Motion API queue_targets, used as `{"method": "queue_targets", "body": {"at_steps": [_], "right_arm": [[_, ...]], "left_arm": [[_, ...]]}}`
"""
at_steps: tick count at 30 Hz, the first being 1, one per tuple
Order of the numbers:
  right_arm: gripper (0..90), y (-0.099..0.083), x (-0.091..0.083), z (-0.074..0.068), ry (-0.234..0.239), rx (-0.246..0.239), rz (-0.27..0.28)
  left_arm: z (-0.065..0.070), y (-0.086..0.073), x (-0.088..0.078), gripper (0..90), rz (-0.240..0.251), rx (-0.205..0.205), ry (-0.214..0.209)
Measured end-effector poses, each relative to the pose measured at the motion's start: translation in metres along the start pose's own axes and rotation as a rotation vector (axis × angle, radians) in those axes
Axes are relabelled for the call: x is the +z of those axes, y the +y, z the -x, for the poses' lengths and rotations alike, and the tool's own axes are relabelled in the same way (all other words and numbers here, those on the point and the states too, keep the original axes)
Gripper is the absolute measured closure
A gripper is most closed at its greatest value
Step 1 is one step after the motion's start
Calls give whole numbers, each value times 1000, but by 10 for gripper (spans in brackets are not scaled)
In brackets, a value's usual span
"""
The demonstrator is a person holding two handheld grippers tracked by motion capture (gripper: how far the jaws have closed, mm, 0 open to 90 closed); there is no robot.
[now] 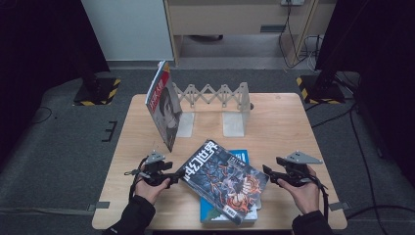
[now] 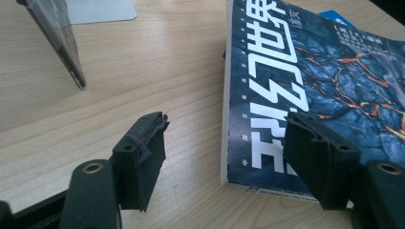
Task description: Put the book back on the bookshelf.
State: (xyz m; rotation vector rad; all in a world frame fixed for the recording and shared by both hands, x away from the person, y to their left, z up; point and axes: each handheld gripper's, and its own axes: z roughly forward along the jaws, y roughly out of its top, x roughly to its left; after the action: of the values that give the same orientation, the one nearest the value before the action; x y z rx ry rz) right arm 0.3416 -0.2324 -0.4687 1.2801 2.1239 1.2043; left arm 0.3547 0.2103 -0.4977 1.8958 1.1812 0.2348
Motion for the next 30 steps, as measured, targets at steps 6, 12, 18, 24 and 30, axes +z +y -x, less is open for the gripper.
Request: {"method": "queue_targets", "body": {"at_steps": [6, 12, 18, 24, 30], "right_arm": [[346, -2, 4, -6, 18, -9, -13], [344, -5, 10, -14, 35, -11, -35], [336, -8, 15, -19, 50, -17, -47], [323, -10, 18, -21, 63, -14, -56], [320, -13, 22, -23, 69, -19, -73]], "left_arm": [[1, -5, 3, 329, 5, -34, -69], [5, -7, 9, 314, 0, -35, -115], [3, -9, 13, 288, 3, -65, -137], [2, -12, 16, 278, -2, -100, -175], [6, -12, 17, 277, -15, -109, -192]]}}
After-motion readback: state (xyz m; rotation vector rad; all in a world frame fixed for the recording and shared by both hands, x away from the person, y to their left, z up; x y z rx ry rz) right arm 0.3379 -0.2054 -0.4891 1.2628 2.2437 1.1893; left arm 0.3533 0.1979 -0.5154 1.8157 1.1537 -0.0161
